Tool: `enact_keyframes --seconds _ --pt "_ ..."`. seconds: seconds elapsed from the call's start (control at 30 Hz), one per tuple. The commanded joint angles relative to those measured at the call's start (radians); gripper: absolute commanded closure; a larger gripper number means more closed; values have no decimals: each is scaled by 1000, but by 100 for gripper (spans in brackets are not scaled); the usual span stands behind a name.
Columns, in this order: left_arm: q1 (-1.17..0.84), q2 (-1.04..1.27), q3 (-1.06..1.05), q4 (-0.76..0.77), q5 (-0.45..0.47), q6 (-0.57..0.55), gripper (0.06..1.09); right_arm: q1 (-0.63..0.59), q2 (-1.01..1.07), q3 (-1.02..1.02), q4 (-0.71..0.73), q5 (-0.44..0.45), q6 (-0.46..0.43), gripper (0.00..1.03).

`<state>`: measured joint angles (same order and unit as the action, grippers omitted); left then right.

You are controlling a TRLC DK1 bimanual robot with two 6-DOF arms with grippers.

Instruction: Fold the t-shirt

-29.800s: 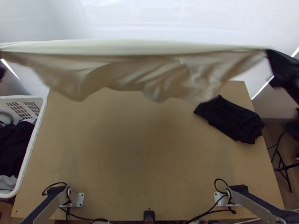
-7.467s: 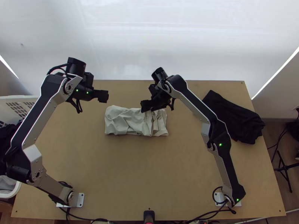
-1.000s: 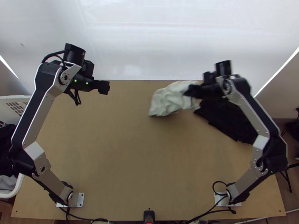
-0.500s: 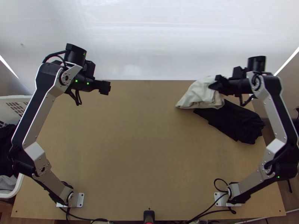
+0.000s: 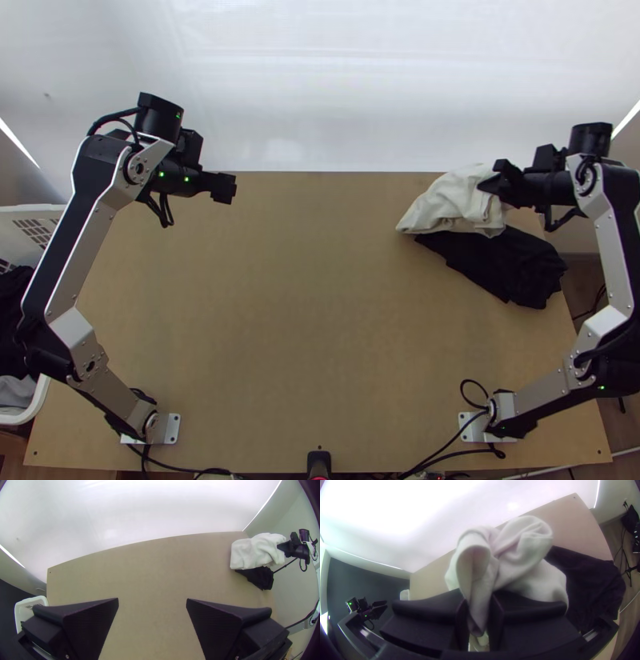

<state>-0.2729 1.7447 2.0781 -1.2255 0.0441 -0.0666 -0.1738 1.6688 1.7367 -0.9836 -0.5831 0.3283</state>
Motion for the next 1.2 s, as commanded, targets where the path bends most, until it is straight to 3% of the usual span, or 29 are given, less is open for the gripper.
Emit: enact_keyframes --seconds 0.0,0.53,1.17 --pt "-2 -11 2 -8 2 1 10 -43 -14 11 -36 0 -25 100" --pt "4 -30 0 -26 2 1 10 -130 8 -163 -49 65 -140 100" --pt "15 -36 4 -35 2 16 10 -293 161 -327 120 166 -210 100"
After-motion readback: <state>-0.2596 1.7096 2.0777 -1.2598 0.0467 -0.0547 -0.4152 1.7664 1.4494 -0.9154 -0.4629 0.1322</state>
